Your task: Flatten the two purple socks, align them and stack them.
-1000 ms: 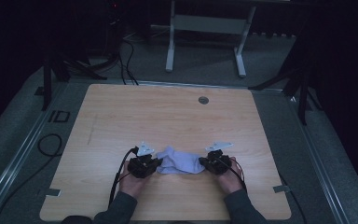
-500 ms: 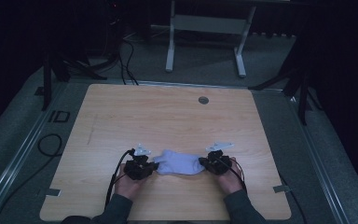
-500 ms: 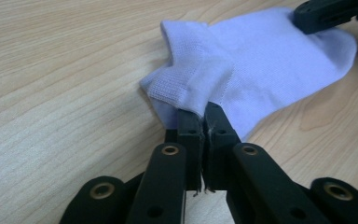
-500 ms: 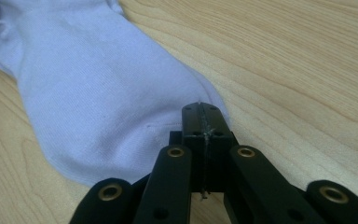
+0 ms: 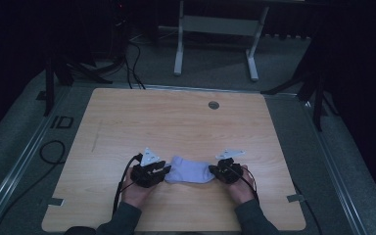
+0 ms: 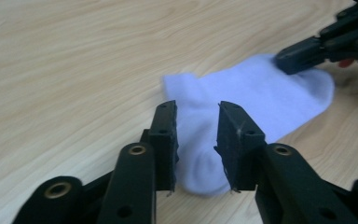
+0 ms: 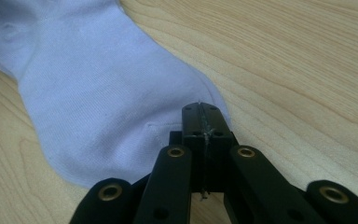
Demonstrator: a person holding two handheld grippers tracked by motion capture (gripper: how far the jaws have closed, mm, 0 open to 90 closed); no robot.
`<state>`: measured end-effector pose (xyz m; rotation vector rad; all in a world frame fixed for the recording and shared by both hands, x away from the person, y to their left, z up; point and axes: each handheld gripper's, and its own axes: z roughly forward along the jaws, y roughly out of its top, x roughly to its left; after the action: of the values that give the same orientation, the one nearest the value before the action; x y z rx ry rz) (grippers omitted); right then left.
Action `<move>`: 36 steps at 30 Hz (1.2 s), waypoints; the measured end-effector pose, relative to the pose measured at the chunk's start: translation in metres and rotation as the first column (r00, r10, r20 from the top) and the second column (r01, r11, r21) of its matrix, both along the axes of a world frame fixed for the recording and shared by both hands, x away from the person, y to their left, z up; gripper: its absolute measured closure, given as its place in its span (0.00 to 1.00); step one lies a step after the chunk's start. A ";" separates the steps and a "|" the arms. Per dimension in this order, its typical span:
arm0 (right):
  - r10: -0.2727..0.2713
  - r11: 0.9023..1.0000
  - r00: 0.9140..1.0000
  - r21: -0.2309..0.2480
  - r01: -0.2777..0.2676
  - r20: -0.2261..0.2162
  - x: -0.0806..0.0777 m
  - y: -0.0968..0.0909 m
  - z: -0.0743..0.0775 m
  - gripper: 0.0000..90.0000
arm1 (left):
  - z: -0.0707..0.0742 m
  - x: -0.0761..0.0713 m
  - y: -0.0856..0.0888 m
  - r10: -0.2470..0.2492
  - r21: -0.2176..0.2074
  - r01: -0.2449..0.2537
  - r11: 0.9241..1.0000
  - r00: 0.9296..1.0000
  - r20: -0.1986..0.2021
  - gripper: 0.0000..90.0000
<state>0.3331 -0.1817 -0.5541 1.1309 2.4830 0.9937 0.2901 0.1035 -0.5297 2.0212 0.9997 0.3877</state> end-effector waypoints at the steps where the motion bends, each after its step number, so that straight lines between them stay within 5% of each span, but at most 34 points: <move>1: 0.000 1.000 1.000 -0.001 0.000 0.001 0.000 0.000 0.000 1.00 | -0.001 0.001 -0.003 -0.008 0.017 0.008 1.000 1.000 0.006 0.78; 9: 0.001 1.000 1.000 0.007 -0.001 0.002 0.000 -0.001 -0.001 1.00 | -0.024 0.015 -0.014 -0.030 0.115 0.041 0.992 0.995 -0.098 0.83; 18: 0.005 1.000 1.000 -0.008 -0.005 0.023 -0.002 0.001 -0.001 1.00 | -0.025 0.012 -0.009 -0.011 0.121 0.024 0.992 0.994 -0.108 0.80; 23: 0.006 1.000 1.000 -0.003 -0.006 0.021 -0.002 0.000 -0.001 1.00 | -0.025 0.011 -0.006 -0.001 0.118 0.014 0.993 0.994 -0.105 0.76; 27: -0.004 1.000 1.000 0.017 0.004 0.002 -0.002 -0.002 -0.001 0.98 | -0.022 0.010 -0.003 -0.007 0.077 0.014 0.997 0.995 -0.101 0.71; 36: 0.005 0.996 0.998 0.091 -0.011 0.061 -0.008 -0.004 0.012 0.96 | -0.011 0.007 0.009 0.014 0.013 -0.013 1.000 0.998 -0.063 0.69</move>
<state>0.3248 -0.1855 -0.5418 1.1006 2.4187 1.1375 0.2972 0.1125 -0.5410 2.0498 1.0525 0.3400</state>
